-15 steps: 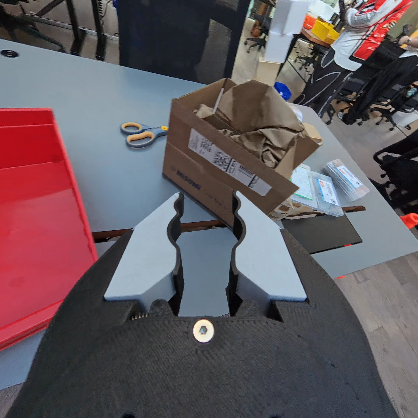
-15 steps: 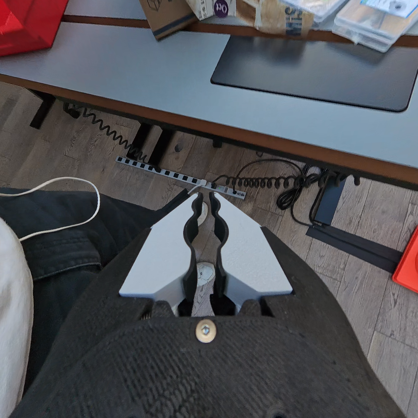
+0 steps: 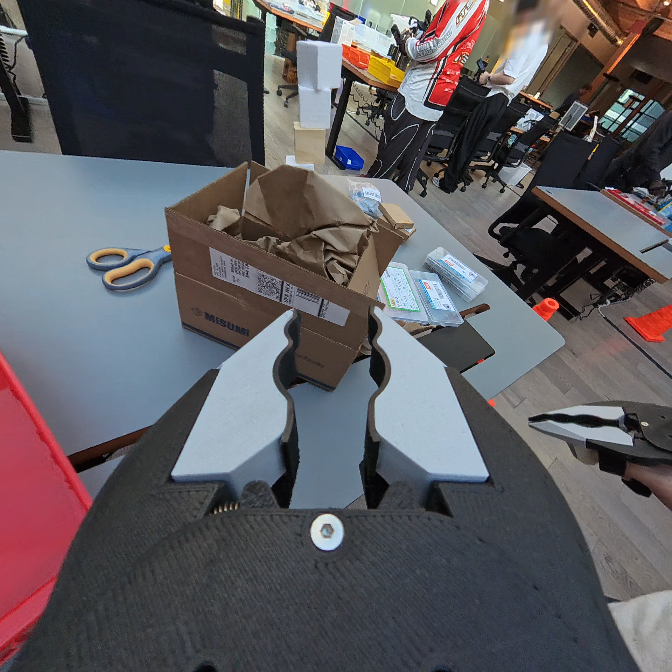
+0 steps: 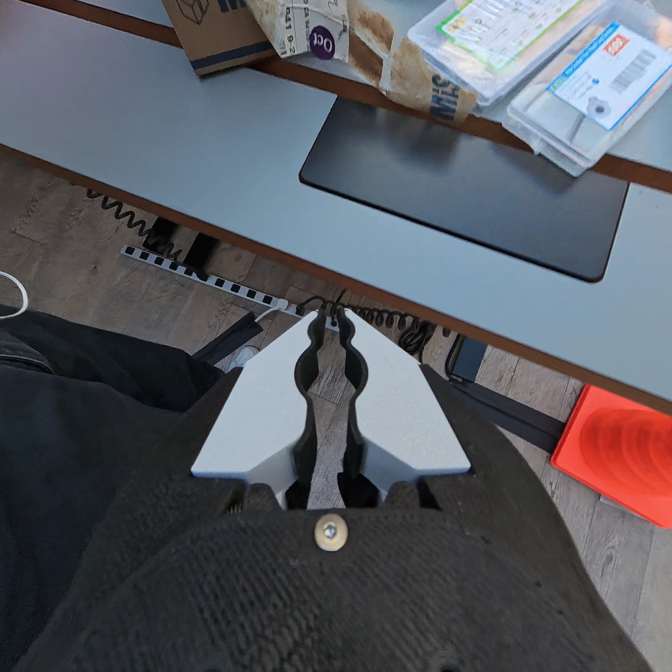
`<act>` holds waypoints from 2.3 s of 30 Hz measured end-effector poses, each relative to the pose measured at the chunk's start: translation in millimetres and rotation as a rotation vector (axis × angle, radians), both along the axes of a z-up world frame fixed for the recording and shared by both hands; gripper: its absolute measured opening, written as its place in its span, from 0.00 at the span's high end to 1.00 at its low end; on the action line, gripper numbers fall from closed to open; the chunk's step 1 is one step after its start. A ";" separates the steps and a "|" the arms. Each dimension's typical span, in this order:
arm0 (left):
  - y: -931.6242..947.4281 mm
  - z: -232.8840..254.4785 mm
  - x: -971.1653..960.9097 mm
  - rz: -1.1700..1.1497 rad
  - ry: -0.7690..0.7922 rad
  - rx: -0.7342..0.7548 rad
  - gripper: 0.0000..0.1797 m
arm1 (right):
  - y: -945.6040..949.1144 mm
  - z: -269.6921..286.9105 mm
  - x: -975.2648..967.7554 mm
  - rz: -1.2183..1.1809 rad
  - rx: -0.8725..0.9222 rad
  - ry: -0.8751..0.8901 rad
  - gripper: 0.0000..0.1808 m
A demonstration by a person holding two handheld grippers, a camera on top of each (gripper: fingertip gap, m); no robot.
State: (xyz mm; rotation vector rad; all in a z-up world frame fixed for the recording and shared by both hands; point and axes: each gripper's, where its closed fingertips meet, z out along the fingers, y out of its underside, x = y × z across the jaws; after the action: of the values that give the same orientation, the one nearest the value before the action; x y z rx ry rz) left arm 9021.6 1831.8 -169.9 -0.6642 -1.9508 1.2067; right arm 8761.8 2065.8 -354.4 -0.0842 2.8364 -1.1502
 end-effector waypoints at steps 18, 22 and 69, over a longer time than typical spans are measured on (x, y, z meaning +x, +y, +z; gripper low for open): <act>-68.4 34.7 36.9 0.015 -0.113 -0.162 0.79 | -139.7 30.8 -43.1 0.028 -0.083 0.026 0.95; -92.1 75.7 4.8 0.051 -0.055 -0.218 0.78 | -161.3 32.4 -61.6 0.076 -0.098 -0.003 0.94; -325.5 21.9 -361.7 -0.815 -0.662 0.029 0.64 | -487.9 65.6 -120.9 0.329 -0.328 -0.180 0.45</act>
State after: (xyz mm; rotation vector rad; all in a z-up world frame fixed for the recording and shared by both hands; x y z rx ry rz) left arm 8659.8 1506.3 -148.0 -1.7906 -1.8359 0.4623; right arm 8641.0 1578.0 -288.8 -0.4246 2.3428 -1.4428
